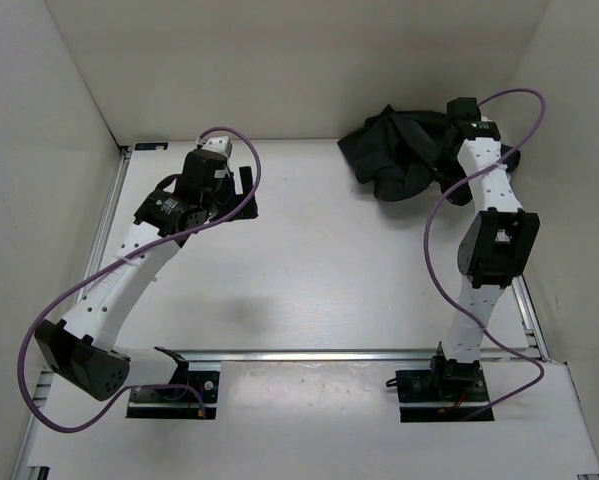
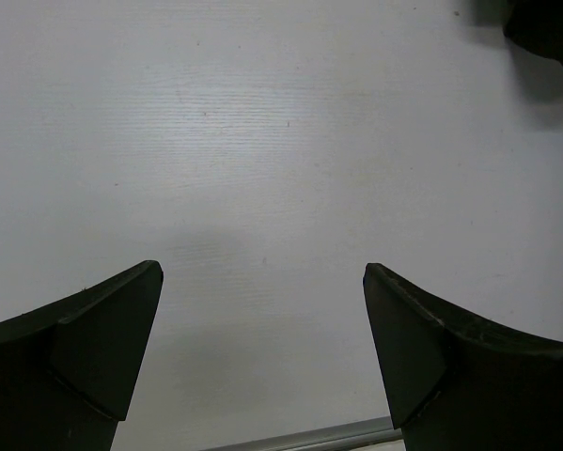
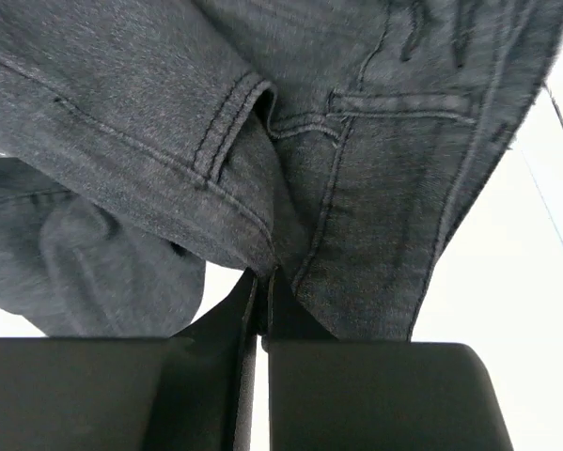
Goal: Fold and stack the trousers
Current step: Grab the trousers from the pile, then move the trousers to the center of the board
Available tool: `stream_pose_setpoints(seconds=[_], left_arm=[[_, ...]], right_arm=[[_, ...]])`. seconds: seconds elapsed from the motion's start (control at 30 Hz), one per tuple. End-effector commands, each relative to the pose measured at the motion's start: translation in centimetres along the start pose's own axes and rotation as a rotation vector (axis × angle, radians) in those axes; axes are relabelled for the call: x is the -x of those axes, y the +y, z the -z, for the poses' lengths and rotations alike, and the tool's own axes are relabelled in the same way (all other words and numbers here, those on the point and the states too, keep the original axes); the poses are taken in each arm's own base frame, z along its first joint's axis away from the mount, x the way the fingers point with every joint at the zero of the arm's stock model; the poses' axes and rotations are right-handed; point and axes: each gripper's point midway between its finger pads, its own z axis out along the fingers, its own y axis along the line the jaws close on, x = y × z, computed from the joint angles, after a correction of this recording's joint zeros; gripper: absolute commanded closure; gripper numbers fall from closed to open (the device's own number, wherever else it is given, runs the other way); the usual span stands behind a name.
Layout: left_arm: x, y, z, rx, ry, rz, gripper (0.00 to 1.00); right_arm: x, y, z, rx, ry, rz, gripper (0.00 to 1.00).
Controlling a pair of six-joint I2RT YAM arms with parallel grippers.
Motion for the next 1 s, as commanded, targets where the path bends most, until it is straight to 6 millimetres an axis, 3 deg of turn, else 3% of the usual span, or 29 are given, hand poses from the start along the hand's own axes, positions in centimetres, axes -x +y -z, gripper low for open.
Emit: stream_pose_setpoints(seconds=[0.0, 0.1, 0.13, 0.2, 0.23, 0.3, 0.33, 0.4, 0.43, 0.47, 0.5, 0.53, 0.57, 0.6, 0.63, 0.67, 0.7, 0.73, 0.77, 0.8, 0.83, 0.9, 0.97], left_arm=[[1.4, -0.7, 1.0, -0.034, -0.04, 0.001, 0.0], [1.9, -1.0, 1.4, -0.049, -0.053, 0.004, 0.0], [2.9, -1.4, 2.0, -0.069, -0.077, -0.003, 0.0], [4.3, -1.8, 2.9, -0.084, -0.116, -0.007, 0.0], [5.8, -1.8, 3.9, -0.09, -0.152, -0.007, 0.0], [7.5, -1.7, 5.3, -0.098, -0.204, 0.0, 0.0], [8.6, -1.4, 6.2, -0.104, -0.23, 0.013, 0.0], [9.4, -1.0, 6.9, -0.112, -0.239, 0.037, 0.0], [10.2, -0.3, 7.5, -0.105, -0.258, 0.067, 0.0], [10.5, 0.3, 8.1, -0.094, -0.267, 0.085, 0.0], [10.6, 0.9, 8.3, -0.078, -0.266, 0.094, 0.0], [10.5, 2.1, 8.8, -0.048, -0.26, 0.135, 0.0], [10.7, 2.7, 9.0, -0.033, -0.263, 0.154, 0.0], [10.6, 3.4, 9.4, -0.017, -0.264, 0.163, 0.0], [10.6, 4.3, 9.3, -0.002, -0.258, 0.193, 0.0], [10.4, 4.6, 9.6, -0.002, -0.261, 0.199, 0.0], [10.1, 4.9, 10.0, -0.001, -0.258, 0.204, 0.0], [9.8, 5.0, 9.7, -0.008, -0.244, 0.218, 0.0], [9.1, 4.9, 9.5, -0.015, -0.227, 0.217, 0.0], [8.6, 4.8, 9.1, -0.02, -0.208, 0.225, 0.0], [8.3, 4.7, 8.7, -0.029, -0.196, 0.224, 0.0], [6.2, 4.3, 6.6, -0.056, -0.11, 0.233, 0.0], [4.2, 2.9, 4.5, -0.085, -0.027, 0.236, 0.0]], right_arm=[[5.1, -0.7, 7.7, 0.041, -0.199, -0.047, 1.0], [8.5, 0.4, 14.4, 0.197, -0.332, -0.036, 1.0], [10.4, 1.0, 18.0, 0.278, -0.415, -0.036, 1.0], [11.5, 3.1, 24.8, 0.463, -0.53, 0.029, 1.0], [12.2, 3.7, 30.3, 0.563, -0.636, 0.057, 1.0], [11.8, 4.9, 35.9, 0.699, -0.736, 0.131, 1.0], [10.6, 5.8, 39.9, 0.802, -0.787, 0.176, 1.0], [8.3, 6.9, 42.8, 0.901, -0.788, 0.224, 1.0], [6.9, 6.5, 44.9, 0.948, -0.806, 0.257, 1.0], [4.9, 7.6, 44.1, 0.991, -0.738, 0.299, 1.0], [2.3, 8.9, 44.7, 1.052, -0.7, 0.364, 1.0], [0.2, 8.6, 46.0, 1.092, -0.702, 0.423, 1.0], [-2.9, 10.0, 43.0, 1.089, -0.588, 0.481, 1.0], [-6.6, 11.3, 43.0, 1.145, -0.518, 0.557, 1.0], [-8.4, 10.3, 42.7, 1.12, -0.506, 0.568, 1.0], [-12.2, 10.7, 37.8, 1.034, -0.376, 0.621, 1.0], [-14.9, 10.6, 36.2, 1.002, -0.318, 0.646, 1.0], [-16.3, 9.4, 35.2, 0.969, -0.283, 0.612, 0.96], [-17.7, 8.6, 33.0, 0.909, -0.228, 0.608, 0.81], [-20.0, 7.3, 30.1, 0.831, -0.158, 0.621, 0.58], [-21.1, 6.1, 28.5, 0.765, -0.103, 0.594, 0.18], [-21.9, 4.2, 26.0, 0.64, -0.066, 0.558, 0.03], [-21.0, 2.4, 24.5, 0.53, -0.074, 0.472, 0.0]])
